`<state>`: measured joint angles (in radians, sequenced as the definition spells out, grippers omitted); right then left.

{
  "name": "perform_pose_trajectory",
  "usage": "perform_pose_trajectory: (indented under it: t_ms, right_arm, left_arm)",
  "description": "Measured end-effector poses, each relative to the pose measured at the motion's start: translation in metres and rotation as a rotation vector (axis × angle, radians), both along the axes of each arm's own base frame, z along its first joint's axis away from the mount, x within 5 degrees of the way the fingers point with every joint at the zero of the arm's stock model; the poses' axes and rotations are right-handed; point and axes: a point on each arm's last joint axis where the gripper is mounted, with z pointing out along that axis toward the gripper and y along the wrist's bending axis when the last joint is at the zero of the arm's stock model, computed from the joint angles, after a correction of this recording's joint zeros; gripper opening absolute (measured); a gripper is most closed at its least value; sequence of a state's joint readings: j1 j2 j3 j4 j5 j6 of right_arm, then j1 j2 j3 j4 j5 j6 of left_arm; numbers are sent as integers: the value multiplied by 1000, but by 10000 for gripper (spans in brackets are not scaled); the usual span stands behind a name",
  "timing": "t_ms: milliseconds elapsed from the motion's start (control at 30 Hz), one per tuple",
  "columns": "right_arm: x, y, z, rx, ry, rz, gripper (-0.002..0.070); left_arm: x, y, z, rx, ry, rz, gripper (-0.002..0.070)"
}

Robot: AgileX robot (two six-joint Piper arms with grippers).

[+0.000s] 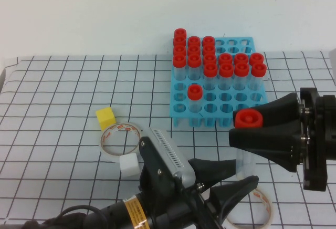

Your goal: Place the test tubes

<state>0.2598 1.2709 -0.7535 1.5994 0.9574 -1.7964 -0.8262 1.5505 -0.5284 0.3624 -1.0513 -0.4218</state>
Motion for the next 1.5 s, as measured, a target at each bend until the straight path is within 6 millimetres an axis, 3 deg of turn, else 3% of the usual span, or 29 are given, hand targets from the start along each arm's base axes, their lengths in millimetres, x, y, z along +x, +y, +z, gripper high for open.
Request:
perform_pose_trajectory:
  t_ms: [233,400,500,567,667,767,1167,1500]
  right_arm:
    - [1,-2,2,-13,-12,-40,280]
    - [-8,-15,21,-10,-97,-107,280]
    - [-19,-27,35,-24,-155,-173,280]
    - [-26,-33,40,-53,-180,-205,280]
    - [-38,-38,45,-104,-198,-234,280]
    - [-49,-41,47,-146,-197,-236,280]
    - [-60,-41,45,-176,-134,-189,280]
    - [-59,-42,46,-166,-131,-207,280]
  left_arm:
    - [1,4,-3,75,-24,16,412]
    - [-6,31,7,132,-78,36,438]
    - [-15,54,17,151,-91,84,387]
    - [-24,70,20,179,-83,122,298]
    - [-43,92,25,270,-116,164,105]
    - [-62,113,27,335,-142,205,29]
    - [-102,173,35,262,-134,461,-1]
    - [-107,183,34,269,-132,518,-1]
